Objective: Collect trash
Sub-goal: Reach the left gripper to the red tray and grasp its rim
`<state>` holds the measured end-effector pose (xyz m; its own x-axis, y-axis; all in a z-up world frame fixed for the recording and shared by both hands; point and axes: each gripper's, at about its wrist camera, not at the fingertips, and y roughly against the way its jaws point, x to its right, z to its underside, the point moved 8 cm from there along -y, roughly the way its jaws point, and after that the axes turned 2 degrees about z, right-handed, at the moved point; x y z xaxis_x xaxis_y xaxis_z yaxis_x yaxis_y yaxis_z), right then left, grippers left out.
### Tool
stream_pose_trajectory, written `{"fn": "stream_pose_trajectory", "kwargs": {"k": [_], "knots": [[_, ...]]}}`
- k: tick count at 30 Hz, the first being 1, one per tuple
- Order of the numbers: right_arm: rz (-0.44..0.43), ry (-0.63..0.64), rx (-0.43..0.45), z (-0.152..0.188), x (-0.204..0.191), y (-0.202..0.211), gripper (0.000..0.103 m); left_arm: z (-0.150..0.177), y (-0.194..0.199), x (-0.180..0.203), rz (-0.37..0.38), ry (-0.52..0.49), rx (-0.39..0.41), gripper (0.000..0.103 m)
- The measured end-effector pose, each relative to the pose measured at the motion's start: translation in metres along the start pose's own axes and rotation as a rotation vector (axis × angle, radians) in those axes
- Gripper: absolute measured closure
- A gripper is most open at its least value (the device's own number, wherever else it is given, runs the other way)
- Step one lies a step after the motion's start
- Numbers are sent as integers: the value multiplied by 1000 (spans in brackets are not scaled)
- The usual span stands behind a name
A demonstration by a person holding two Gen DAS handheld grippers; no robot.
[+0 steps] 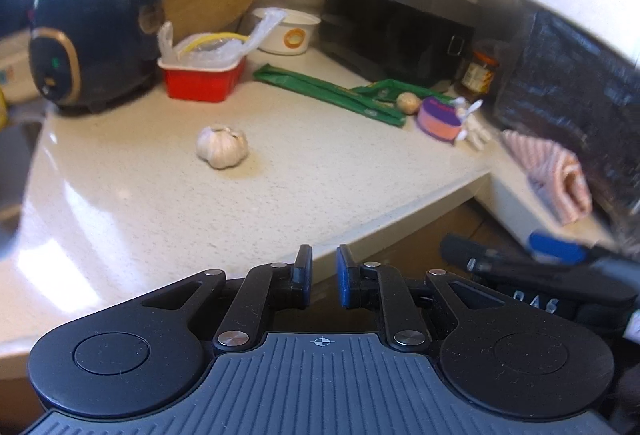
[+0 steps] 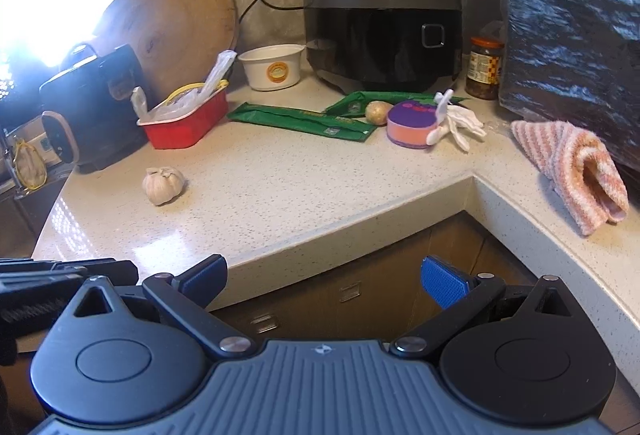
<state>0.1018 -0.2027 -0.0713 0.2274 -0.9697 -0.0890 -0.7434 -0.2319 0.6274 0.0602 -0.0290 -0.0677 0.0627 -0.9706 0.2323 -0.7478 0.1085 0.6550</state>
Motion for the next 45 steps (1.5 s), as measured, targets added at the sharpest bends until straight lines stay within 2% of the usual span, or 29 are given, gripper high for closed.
{"fn": "stream_pose_trajectory", "kwargs": {"k": [3, 8, 14, 18, 20, 25, 30, 33, 35, 38, 41, 42, 45], "knots": [[-12, 13, -68, 10, 3, -13, 0, -9, 0, -17, 2, 53, 23, 86], [-15, -11, -98, 19, 8, -24, 0, -48, -6, -52, -49, 74, 132, 85], [78, -48, -145, 17, 25, -36, 0, -97, -51, -68, -111, -26, 147, 85], [135, -1, -141, 8, 36, -38, 0, -104, -83, -69, -124, -87, 120, 85], [160, -22, -145, 2, 43, -42, 0, -108, -92, -74, -105, -77, 110, 85], [157, -24, -146, -11, 38, -54, 0, -148, -99, -87, -80, -69, 171, 85], [125, 6, -161, -15, 20, -59, 0, -188, -122, -111, -86, 42, 209, 85], [142, 27, -157, -15, 19, -55, 0, -205, -135, -114, -90, 47, 244, 85], [164, 14, -159, -16, 26, -52, 0, -212, -150, -116, -113, 34, 235, 85], [211, -25, -151, -18, 42, -48, 0, -217, -175, -124, -145, 64, 175, 85], [239, -78, -151, -17, 58, -45, 0, -207, -194, -125, -90, 115, 101, 85], [246, -92, -154, -16, 62, -46, 0, -203, -195, -124, -71, 118, 101, 85], [247, -123, -165, -13, 68, -48, 0, -191, -196, -113, 27, 121, 46, 85]]}}
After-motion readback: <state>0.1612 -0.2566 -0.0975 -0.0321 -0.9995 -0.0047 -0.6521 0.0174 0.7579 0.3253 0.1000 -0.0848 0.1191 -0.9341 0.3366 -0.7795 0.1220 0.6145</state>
